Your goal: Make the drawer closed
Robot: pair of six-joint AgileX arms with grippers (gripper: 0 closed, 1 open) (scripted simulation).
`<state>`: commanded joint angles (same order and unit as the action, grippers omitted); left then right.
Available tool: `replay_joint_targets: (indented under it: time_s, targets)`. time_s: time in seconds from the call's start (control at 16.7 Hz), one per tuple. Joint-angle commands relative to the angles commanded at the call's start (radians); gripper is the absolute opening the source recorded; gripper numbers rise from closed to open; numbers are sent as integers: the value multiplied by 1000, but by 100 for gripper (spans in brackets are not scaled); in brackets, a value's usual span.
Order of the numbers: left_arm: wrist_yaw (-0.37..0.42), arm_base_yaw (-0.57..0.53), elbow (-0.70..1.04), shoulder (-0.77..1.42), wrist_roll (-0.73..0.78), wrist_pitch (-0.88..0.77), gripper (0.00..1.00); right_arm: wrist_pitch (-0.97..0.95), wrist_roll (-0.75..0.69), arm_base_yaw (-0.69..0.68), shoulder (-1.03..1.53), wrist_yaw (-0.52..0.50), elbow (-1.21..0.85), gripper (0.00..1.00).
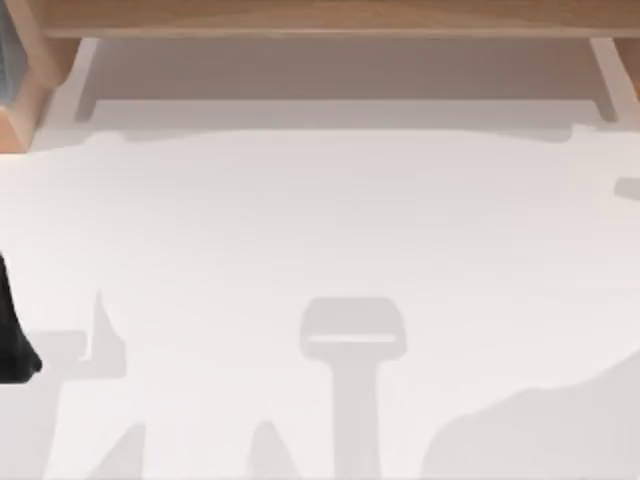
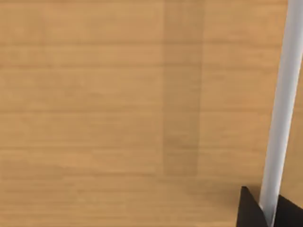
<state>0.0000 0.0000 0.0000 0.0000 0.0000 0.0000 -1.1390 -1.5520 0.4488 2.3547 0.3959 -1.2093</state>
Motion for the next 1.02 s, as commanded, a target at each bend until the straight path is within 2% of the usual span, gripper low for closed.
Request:
replay_joint_targets:
  time_s: [0.36,1.02]
  targets:
    - [0,0,0,0,0,0,100,26,1,-13,18,-10,-46,0]
    - [0,0,0,0,0,0,100,26,1,-13,18,-10,-46,83]
